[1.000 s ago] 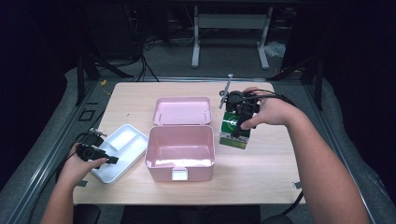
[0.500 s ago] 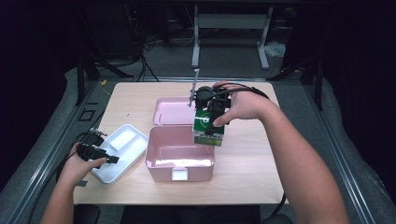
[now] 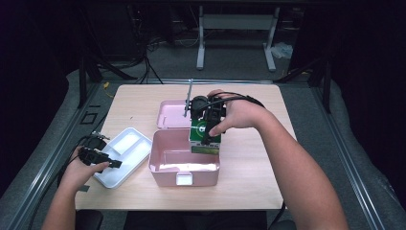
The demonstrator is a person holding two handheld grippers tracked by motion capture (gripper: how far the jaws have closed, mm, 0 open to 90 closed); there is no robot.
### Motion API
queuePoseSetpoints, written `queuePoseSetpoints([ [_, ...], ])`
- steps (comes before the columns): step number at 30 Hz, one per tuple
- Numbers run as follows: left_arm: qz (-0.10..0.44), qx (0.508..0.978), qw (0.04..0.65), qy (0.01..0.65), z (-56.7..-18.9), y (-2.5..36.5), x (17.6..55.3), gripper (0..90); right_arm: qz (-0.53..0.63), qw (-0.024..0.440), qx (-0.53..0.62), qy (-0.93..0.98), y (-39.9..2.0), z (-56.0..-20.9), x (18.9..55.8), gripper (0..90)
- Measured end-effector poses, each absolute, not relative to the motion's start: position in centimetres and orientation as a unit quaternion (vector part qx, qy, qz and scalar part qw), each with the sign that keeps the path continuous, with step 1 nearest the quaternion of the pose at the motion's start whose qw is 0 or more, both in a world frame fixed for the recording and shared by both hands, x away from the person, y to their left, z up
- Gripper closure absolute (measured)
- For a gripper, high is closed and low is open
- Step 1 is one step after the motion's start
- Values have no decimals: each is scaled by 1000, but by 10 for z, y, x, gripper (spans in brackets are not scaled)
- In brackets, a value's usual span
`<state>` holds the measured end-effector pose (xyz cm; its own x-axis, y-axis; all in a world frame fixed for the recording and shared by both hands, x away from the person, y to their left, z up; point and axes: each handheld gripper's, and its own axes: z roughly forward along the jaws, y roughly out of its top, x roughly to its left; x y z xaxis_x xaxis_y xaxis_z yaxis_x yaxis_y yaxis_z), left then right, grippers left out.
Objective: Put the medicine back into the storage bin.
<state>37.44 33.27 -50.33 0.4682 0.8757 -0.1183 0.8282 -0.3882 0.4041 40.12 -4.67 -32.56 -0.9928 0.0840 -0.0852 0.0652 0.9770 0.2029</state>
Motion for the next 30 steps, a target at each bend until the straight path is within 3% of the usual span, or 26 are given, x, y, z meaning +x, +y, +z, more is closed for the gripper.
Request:
queuePoseSetpoints([
  [30, 56, 831, 205, 515, -504, 335, 375, 277, 82, 37, 35, 995, -30, -406, 405, 162],
])
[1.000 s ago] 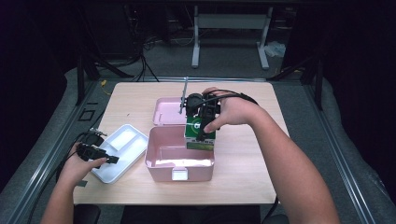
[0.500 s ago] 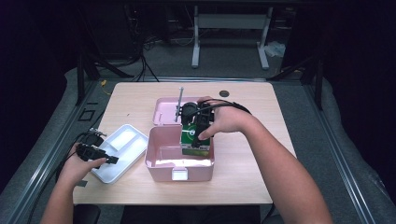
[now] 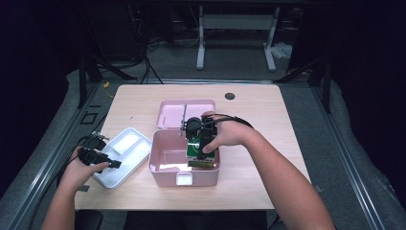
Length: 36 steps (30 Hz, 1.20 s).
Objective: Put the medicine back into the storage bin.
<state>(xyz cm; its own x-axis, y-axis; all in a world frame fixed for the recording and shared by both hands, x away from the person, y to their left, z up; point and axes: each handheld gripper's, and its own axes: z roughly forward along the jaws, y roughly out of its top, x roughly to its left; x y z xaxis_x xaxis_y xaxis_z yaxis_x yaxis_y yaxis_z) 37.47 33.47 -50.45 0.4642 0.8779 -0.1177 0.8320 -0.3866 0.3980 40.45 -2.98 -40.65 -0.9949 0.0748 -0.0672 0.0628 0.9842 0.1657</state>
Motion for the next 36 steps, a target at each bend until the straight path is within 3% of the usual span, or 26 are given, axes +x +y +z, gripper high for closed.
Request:
queuePoseSetpoints([
  [20, 54, 832, 203, 514, -505, 334, 375, 277, 77, 42, 31, 996, -28, -442, 412, 156],
  [36, 51, 834, 196, 513, -508, 334, 375, 277, 93, 34, 45, 994, -29, -449, 415, 172],
])
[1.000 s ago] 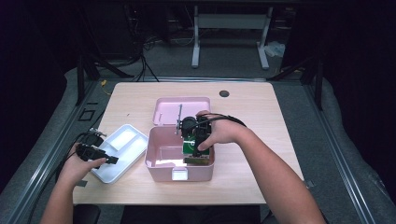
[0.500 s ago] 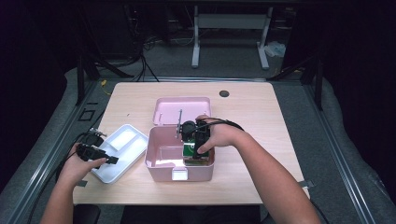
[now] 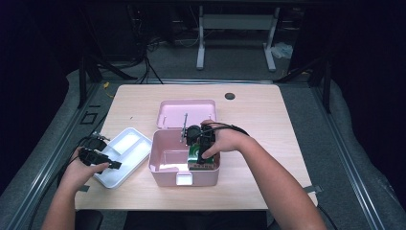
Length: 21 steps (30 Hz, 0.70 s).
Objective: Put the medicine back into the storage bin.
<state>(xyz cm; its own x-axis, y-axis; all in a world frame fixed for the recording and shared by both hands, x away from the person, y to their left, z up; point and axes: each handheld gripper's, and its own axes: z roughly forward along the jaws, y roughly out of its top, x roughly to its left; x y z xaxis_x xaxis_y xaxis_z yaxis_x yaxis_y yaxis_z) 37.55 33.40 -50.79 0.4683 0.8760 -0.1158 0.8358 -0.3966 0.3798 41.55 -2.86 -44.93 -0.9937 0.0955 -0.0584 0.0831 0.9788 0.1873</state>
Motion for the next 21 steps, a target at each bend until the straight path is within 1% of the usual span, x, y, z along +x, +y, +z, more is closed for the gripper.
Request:
queuePoseSetpoints([
  [4, 52, 834, 198, 513, -507, 334, 375, 277, 98, 33, 51, 993, -31, -440, 415, 180],
  [12, 51, 833, 199, 514, -507, 334, 375, 277, 99, 49, 50, 993, -43, -416, 404, 250],
  [18, 51, 833, 201, 514, -506, 334, 375, 280, 103, 70, 70, 990, -72, -390, 401, 269],
  [21, 47, 833, 205, 512, -506, 335, 375, 308, 105, 78, 86, 988, -93, -384, 401, 283],
])
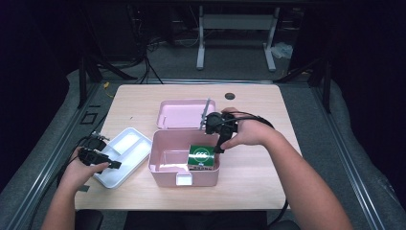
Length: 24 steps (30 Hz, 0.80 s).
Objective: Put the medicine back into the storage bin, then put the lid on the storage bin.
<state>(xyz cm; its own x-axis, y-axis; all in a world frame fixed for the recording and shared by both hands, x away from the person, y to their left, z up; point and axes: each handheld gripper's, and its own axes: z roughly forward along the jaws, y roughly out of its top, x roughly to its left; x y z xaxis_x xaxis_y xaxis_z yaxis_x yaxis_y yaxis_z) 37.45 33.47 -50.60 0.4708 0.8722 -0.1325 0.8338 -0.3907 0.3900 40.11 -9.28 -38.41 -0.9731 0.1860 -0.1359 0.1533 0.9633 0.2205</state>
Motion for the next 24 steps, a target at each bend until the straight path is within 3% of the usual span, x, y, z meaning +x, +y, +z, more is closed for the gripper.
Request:
queuePoseSetpoints([
  [11, 55, 835, 222, 501, -503, 336, 374, 348, 125, 118, 193, 966, -167, -396, 391, 323],
  [24, 59, 832, 222, 506, -504, 338, 374, 425, 192, 138, 352, 906, -203, -465, 378, 373],
])
